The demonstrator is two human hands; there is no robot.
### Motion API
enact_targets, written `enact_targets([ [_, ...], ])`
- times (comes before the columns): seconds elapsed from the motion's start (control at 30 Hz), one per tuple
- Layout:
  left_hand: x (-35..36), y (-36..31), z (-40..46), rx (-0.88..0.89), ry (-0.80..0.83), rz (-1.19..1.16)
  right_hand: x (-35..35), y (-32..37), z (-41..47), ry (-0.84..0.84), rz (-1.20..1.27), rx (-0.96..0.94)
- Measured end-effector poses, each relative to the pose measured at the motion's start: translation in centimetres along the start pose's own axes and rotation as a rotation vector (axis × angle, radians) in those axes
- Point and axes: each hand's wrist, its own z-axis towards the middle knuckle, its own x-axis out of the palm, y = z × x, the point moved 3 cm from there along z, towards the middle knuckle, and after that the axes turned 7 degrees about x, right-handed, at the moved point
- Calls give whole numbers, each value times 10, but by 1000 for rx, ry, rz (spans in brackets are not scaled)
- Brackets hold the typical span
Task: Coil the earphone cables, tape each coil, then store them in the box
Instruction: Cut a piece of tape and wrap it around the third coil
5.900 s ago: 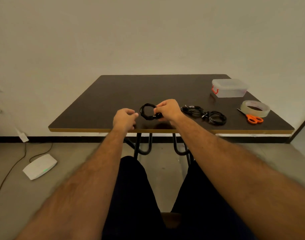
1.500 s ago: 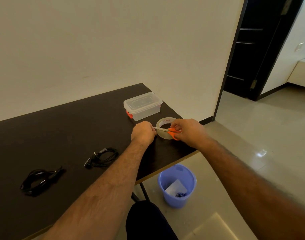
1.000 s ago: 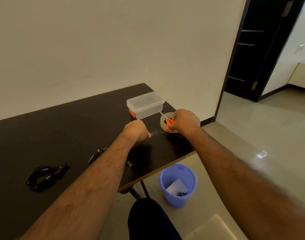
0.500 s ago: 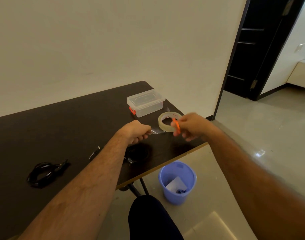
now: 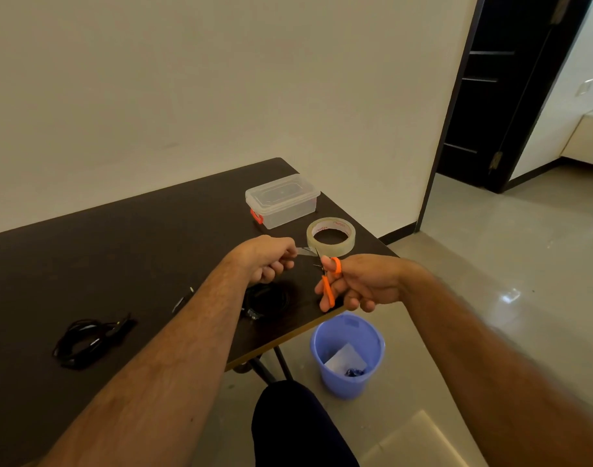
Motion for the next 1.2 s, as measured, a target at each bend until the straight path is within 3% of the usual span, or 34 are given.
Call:
enact_targets([
  [0.93, -4, 0, -11, -1, -29, 57, 1, 12, 25, -124, 120, 19],
  [1.1, -4, -2, -16, 27, -54, 179, 1, 11, 27, -203, 98, 17],
  [1.2, -5, -2, -9, 87, -98, 310, 0, 14, 25, -347, -37, -6],
])
